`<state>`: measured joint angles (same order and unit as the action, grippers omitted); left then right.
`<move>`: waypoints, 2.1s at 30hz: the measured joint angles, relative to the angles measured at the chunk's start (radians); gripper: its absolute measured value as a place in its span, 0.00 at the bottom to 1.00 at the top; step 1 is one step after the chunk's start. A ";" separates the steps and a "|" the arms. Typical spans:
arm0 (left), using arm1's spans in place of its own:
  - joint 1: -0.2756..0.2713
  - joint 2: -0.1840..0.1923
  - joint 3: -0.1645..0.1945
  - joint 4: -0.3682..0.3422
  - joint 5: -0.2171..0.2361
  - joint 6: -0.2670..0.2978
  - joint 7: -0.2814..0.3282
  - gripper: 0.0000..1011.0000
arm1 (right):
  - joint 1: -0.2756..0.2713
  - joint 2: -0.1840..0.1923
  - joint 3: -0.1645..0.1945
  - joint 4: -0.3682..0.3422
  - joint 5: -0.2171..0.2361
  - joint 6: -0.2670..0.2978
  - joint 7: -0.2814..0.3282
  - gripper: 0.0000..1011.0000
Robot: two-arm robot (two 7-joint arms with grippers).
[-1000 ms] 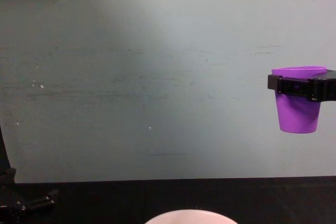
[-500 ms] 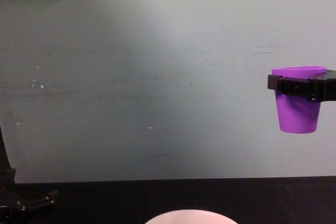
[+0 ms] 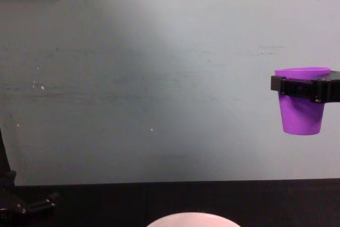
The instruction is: Pick up the cup and pour the mung beans from the cup into the bowl.
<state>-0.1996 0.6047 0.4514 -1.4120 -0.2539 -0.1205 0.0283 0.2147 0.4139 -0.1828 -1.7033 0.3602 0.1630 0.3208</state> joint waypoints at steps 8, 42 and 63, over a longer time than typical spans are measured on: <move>0.000 0.000 0.000 0.000 0.000 0.000 0.000 0.99 | 0.000 0.000 0.000 0.000 0.000 0.000 0.000 0.74; 0.000 0.000 0.000 0.000 0.000 0.000 0.000 0.99 | 0.000 0.000 0.000 0.000 0.000 0.000 0.000 0.74; 0.000 0.000 0.000 0.000 0.000 0.000 0.000 0.99 | 0.000 0.000 0.000 0.000 0.000 0.000 0.000 0.74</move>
<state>-0.1995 0.6046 0.4514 -1.4120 -0.2539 -0.1205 0.0282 0.2147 0.4139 -0.1828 -1.7033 0.3602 0.1630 0.3208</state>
